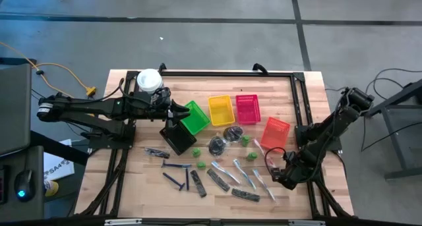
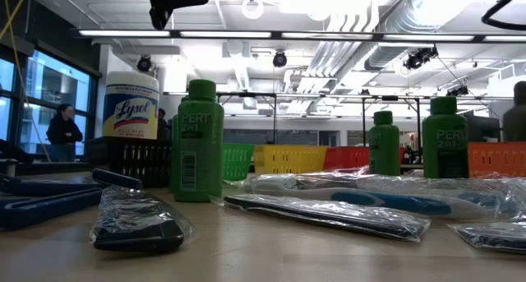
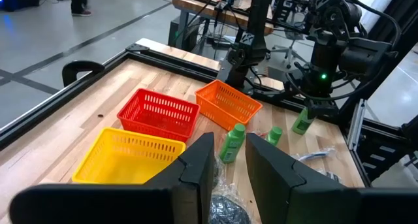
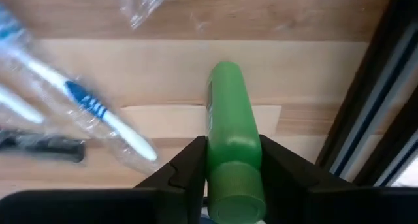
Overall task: Pick & Place Travel size toiletries
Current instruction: Put the green shampoo into the orange bin
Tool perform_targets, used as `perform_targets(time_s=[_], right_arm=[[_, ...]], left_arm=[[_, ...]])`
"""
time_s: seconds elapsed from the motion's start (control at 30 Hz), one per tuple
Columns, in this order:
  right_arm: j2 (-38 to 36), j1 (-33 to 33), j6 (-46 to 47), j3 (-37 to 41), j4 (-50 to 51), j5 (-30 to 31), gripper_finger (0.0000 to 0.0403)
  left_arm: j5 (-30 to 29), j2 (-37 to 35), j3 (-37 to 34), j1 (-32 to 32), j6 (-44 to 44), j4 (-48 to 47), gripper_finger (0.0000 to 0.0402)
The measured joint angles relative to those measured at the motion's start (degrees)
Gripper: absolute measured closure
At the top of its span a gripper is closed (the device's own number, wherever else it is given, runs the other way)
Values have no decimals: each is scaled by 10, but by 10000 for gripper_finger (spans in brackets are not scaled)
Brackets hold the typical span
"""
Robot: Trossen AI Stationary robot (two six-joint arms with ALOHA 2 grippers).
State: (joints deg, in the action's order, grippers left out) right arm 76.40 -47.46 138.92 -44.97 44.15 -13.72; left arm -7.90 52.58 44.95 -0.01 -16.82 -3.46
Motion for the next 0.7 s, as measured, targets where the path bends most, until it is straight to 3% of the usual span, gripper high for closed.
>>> perform_targets(time_s=[0.2, 0.4, 0.57, 0.7], right_arm=[[-30, 0, -7, -16, 10, 26, 308], [-77, 14, -14, -85, 166, 63, 308], [-119, 64, -49, -139, 286, 116, 307], [-139, 123, -123, -146, 309, 151, 307]], left_arm=[[0, 0, 0, 0, 0, 0, 316], [0, 0, 0, 0, 0, 5, 316], [0, 0, 0, 0, 0, 5, 316], [0, 0, 0, 0, 0, 5, 316]])
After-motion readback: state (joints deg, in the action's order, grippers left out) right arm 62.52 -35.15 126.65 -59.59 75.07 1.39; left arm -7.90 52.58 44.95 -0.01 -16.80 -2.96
